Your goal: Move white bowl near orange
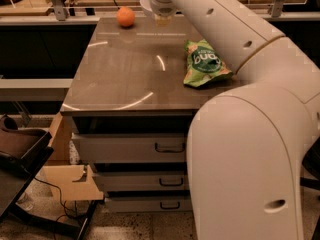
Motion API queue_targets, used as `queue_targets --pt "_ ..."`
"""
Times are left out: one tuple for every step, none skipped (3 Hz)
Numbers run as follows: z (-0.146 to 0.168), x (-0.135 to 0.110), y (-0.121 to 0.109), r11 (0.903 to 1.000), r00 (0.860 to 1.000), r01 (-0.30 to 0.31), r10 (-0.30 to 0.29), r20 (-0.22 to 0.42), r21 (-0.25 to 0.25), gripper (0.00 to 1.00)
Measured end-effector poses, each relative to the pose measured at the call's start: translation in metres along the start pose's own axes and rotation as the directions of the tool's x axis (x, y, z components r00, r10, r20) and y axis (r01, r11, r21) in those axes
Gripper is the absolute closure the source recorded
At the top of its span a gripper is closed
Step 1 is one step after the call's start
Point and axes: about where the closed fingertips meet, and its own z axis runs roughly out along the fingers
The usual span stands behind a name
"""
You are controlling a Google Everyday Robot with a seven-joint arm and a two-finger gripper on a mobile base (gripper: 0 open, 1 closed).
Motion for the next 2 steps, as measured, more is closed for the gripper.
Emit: queue_targets --pt "0.022 0.029 -0.023 0.9982 1.0 -0.003 0.001 0.029 0.059 1.0" --pt "0.067 0.041 -0.042 0.9974 0.993 0.012 -0.02 0.112 0.071 1.0"
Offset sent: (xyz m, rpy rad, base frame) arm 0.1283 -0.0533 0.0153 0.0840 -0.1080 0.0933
